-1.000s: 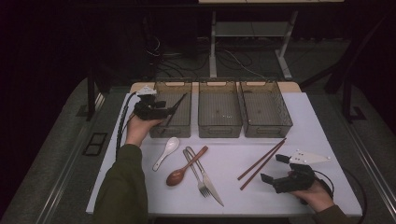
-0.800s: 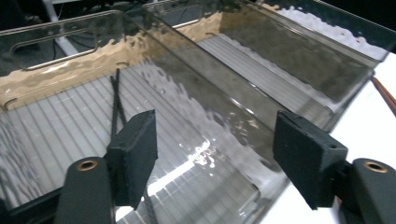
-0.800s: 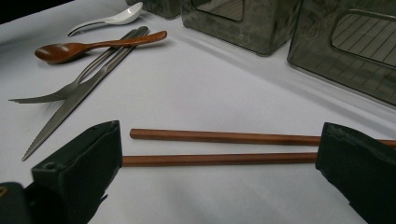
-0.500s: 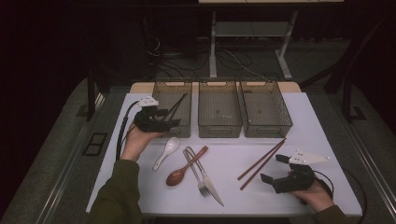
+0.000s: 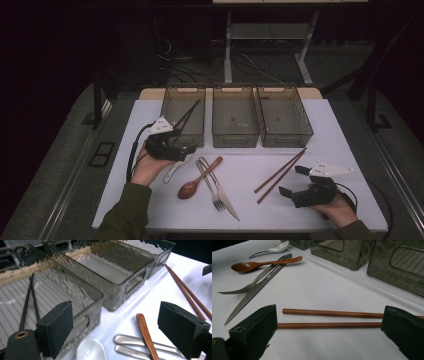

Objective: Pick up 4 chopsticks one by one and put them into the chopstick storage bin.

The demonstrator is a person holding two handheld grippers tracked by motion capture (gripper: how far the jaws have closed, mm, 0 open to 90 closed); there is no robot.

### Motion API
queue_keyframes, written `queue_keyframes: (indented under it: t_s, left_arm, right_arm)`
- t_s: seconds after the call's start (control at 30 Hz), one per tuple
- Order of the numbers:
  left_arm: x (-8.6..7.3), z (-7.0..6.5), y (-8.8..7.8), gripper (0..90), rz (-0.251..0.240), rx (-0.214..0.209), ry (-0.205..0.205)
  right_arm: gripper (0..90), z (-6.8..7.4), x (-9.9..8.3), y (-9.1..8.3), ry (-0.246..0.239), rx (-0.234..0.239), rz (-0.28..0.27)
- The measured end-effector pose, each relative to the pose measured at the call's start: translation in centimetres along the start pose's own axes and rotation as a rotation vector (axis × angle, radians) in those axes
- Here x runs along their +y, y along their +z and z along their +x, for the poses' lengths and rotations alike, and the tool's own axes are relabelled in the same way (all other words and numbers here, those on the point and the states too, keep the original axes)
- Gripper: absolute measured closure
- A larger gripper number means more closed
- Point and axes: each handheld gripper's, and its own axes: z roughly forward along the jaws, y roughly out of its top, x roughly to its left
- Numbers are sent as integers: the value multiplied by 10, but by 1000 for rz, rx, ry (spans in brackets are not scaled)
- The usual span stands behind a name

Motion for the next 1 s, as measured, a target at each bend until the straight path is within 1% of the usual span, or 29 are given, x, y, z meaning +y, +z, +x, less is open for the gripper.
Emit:
queue_keyframes:
  t_s: [0.07,0.1,0.23,0.33,0.4,0.47,0.5,0.57,0.7,0.83,0.9,1.0]
  left_arm:
    - [-6,-6,-1,106,9,2,15]
    - [-9,-9,-1,78,13,2,17]
    - [-19,-17,-4,22,17,-5,14]
    - [-23,-21,-8,12,20,-12,11]
    - [-27,-24,-11,11,11,-25,-5]
    - [-32,-27,-12,9,2,-37,-11]
    - [-35,-30,-12,0,5,-40,-14]
    - [-41,-36,-13,0,14,-41,-1]
    - [-52,-44,-15,0,33,-55,0]
    - [-60,-49,-19,0,31,-61,-16]
    - [-64,-51,-20,0,35,-71,-20]
    - [-67,-51,-19,0,59,-73,-11]
  right_arm:
    - [8,0,0,-1,-1,0,-1]
    - [8,0,0,-1,-1,0,-2]
    - [8,0,0,-1,-5,0,-4]
    - [8,0,1,-1,-2,2,0]
    - [8,0,0,-1,-4,2,-2]
    - [8,1,0,-1,-2,2,-3]
    - [8,0,0,-1,-4,2,-3]
    - [8,0,0,-1,-4,1,-1]
    - [8,0,0,-1,-4,0,-1]
    - [8,0,0,-1,2,-1,-3]
    - [8,0,0,-2,5,-2,-2]
    - [8,-2,1,-2,0,0,15]
